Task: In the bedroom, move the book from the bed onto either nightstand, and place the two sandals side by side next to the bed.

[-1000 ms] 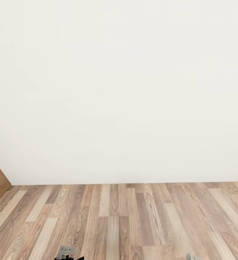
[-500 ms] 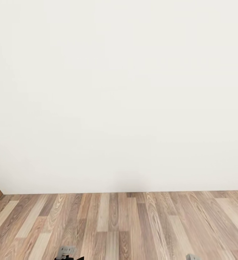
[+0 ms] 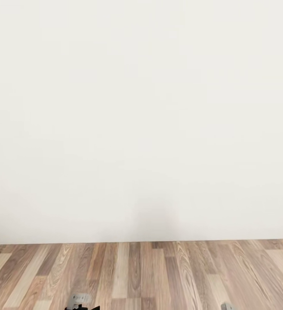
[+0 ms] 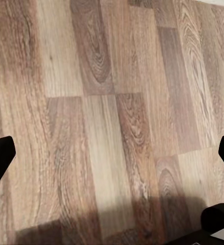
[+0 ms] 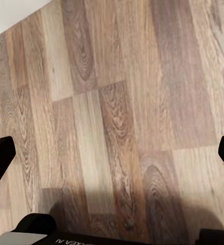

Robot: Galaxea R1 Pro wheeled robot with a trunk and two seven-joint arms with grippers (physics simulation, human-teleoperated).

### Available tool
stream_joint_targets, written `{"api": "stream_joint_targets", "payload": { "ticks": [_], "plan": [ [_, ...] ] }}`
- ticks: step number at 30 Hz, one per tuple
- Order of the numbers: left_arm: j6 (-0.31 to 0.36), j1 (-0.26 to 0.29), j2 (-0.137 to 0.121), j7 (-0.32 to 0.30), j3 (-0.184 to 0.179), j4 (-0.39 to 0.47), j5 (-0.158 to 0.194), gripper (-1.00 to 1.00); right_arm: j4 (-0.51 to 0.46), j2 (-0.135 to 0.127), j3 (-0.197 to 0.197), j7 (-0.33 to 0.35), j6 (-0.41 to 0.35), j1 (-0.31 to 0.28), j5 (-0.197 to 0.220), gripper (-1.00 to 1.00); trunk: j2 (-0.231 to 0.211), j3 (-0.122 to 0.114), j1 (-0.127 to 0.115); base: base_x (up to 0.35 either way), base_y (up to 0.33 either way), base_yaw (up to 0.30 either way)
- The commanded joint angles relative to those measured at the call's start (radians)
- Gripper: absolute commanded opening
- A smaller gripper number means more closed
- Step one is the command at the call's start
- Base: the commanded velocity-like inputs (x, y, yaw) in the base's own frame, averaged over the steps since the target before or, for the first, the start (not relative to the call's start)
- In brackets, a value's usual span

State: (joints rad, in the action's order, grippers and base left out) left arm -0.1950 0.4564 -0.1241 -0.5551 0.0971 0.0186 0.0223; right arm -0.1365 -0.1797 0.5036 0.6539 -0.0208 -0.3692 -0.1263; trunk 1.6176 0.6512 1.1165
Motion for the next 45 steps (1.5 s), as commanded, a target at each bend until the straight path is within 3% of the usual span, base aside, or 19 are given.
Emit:
{"api": "stream_joint_targets", "payload": {
  "ticks": [1,21,45],
  "plan": [
    [0.0,0.001,0.0,-0.006,0.006,-0.001,0.002,1.0,-0.001,0.0,0.008,0.004,-0.002,0.0,-0.01,1.0,0.0,0.001,0.001,0.333,0.0,0.0],
    [0.0,0.001,0.0,-0.006,0.006,-0.001,0.002,1.0,-0.001,0.0,0.009,0.005,-0.002,-0.001,-0.01,1.0,0.0,0.001,0.001,0.325,0.0,-0.083],
    [0.0,0.001,0.0,-0.006,0.006,-0.002,0.002,1.0,-0.001,0.0,0.009,0.005,-0.002,0.0,-0.012,1.0,0.0,0.001,0.001,0.084,0.0,-0.216]
  ]
}}
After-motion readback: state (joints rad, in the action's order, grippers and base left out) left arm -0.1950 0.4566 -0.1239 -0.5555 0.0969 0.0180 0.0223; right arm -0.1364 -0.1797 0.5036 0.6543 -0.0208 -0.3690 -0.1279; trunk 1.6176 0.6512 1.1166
